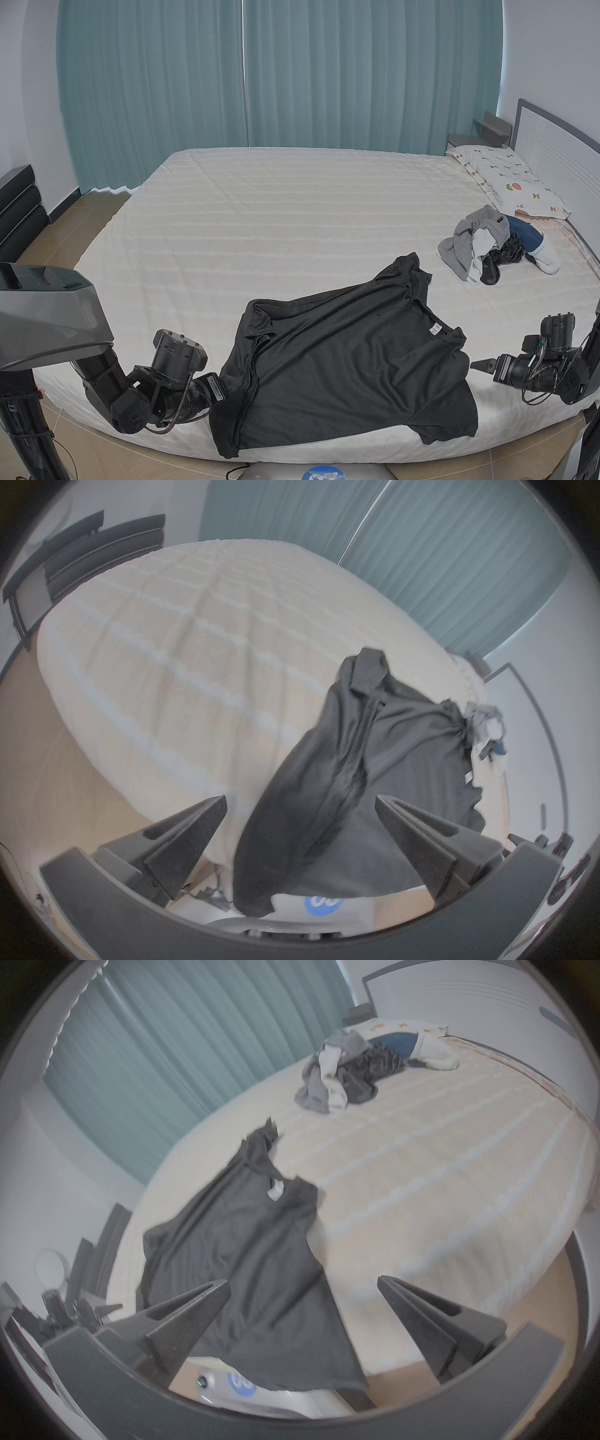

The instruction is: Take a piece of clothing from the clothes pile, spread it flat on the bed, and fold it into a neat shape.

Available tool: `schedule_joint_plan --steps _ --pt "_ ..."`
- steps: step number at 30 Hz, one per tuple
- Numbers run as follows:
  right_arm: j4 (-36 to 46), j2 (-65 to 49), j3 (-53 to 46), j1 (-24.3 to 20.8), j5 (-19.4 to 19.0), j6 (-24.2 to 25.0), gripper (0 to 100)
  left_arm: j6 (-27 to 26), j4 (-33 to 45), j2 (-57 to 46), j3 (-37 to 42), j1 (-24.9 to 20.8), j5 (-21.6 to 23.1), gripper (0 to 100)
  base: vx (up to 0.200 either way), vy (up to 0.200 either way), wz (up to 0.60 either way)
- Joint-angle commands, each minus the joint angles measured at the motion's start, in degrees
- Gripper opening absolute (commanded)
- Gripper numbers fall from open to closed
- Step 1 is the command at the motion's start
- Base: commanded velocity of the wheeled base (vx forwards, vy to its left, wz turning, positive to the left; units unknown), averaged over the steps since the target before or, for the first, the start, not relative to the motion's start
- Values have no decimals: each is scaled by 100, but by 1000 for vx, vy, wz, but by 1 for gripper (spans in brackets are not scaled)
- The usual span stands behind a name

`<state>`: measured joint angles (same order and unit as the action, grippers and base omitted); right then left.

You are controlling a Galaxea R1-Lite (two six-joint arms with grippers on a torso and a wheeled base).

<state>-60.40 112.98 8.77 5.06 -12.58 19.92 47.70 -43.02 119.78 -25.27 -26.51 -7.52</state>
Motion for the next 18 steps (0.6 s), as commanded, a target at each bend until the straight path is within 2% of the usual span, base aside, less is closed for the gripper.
schedule_joint_plan --steps 1,17,18 --pt "29 -514 363 -5 -60 355 100 134 -224 -87 -259 199 146 100 0 0 0" --pt "-15 -453 459 30 -95 531 100 468 -488 273 -725 314 137 100 0 0 0" --pt "-6 -453 459 30 -95 531 100 609 -497 309 -760 305 102 100 0 0 0"
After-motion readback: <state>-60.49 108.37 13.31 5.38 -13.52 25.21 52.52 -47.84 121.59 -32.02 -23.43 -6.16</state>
